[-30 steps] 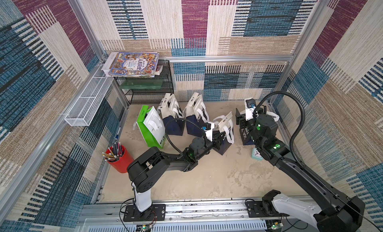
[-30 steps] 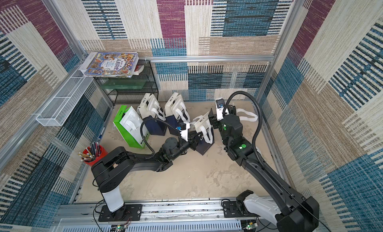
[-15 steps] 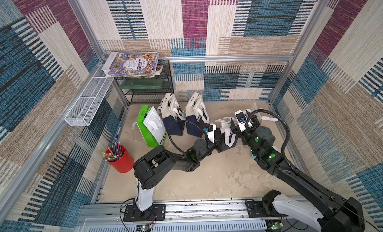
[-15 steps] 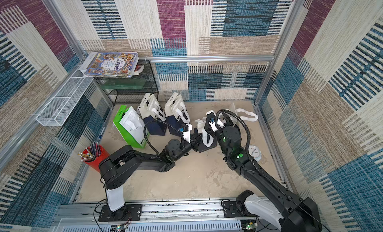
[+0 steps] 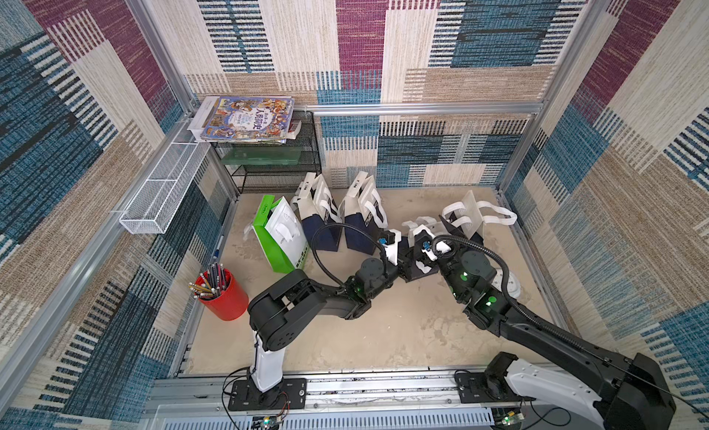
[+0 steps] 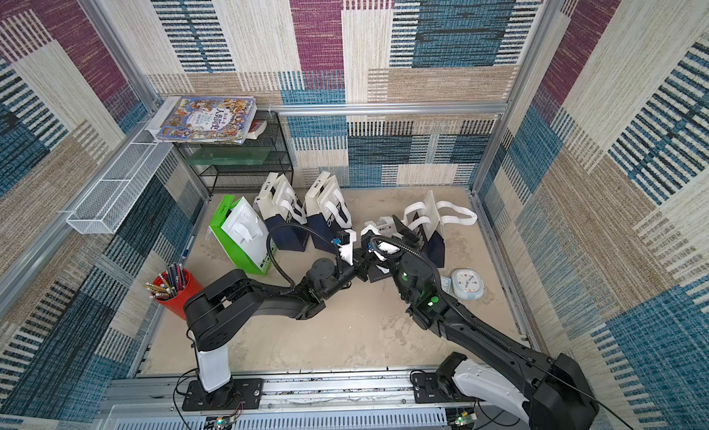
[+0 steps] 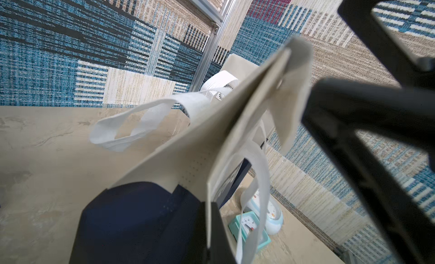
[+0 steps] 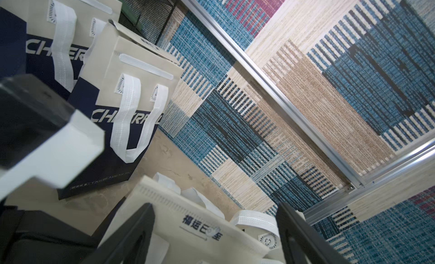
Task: Open the takeout bag
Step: Open the takeout bag at the center of the board.
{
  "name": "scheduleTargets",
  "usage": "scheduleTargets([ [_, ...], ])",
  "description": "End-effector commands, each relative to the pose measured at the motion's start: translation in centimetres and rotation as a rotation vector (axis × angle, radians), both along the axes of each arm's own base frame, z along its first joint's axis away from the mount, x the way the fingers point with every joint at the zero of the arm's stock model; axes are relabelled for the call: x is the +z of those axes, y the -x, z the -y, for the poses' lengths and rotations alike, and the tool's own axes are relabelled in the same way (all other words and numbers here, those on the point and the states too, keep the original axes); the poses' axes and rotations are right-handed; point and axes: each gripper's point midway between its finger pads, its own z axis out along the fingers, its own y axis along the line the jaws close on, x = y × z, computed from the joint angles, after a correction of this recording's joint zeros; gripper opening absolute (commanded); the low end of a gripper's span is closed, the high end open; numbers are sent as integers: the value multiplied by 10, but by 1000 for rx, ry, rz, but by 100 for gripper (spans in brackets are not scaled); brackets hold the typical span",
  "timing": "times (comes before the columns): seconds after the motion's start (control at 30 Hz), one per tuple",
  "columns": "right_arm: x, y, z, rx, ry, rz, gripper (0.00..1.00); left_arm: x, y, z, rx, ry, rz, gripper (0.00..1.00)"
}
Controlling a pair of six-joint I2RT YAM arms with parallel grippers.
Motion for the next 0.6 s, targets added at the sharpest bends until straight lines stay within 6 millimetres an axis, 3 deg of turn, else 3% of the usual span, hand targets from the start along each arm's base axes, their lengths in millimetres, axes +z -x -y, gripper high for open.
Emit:
scheduleTargets([
  [0.0, 12, -2, -1, -30, 14, 70, 85, 14, 0, -2, 20, 8, 56, 0],
  [0.17, 4, -10, -5, -49, 26, 44, 87, 16, 2, -3, 25, 3, 65, 0],
  [0.57, 16, -19, 5, -111, -11, 71, 86, 19, 6, -1, 19, -12, 91, 0],
])
